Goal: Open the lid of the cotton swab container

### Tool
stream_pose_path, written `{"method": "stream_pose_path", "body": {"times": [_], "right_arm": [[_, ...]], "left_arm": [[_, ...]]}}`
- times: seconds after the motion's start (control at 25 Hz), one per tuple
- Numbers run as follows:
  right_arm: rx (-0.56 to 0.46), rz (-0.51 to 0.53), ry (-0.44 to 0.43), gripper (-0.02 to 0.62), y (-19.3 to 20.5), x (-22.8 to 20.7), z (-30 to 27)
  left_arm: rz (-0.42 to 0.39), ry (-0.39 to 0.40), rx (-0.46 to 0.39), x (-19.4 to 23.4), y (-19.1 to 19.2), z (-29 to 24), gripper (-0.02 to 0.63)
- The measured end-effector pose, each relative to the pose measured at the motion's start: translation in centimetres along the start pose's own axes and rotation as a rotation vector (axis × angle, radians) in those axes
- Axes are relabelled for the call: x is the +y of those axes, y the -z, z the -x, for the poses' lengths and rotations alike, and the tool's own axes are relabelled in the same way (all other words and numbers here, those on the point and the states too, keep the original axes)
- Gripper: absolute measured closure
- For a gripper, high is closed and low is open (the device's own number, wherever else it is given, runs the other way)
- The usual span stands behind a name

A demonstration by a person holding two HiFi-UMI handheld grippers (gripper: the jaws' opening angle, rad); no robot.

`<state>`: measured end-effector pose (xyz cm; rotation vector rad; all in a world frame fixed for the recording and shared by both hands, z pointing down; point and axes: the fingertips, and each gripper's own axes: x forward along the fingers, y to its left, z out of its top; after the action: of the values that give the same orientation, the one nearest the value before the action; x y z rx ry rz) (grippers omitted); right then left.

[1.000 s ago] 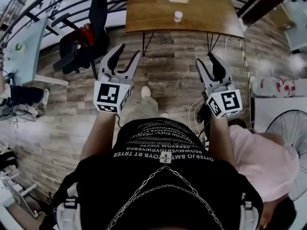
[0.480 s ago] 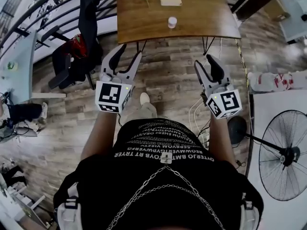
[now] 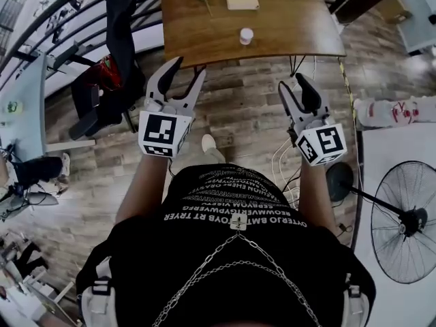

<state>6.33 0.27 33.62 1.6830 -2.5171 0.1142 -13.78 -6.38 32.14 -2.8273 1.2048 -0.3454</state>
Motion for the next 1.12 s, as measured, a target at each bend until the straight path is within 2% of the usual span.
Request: {"method": "stream_pose_path", "body": {"times": [0.8,1.12], "right_arm": [[0.000,0.013,0.053,0.413,-2.1,-0.9,-7.6],[0.018,-0.018,0.064,0.413,-2.2,-0.5,-7.6]], "left_arm": [[0.011,0.042,-0.030,7.3,0.2,-4.0,0.393],[0.047,0.086,-0.014,7.4,1.7,-4.8,0.393]]}}
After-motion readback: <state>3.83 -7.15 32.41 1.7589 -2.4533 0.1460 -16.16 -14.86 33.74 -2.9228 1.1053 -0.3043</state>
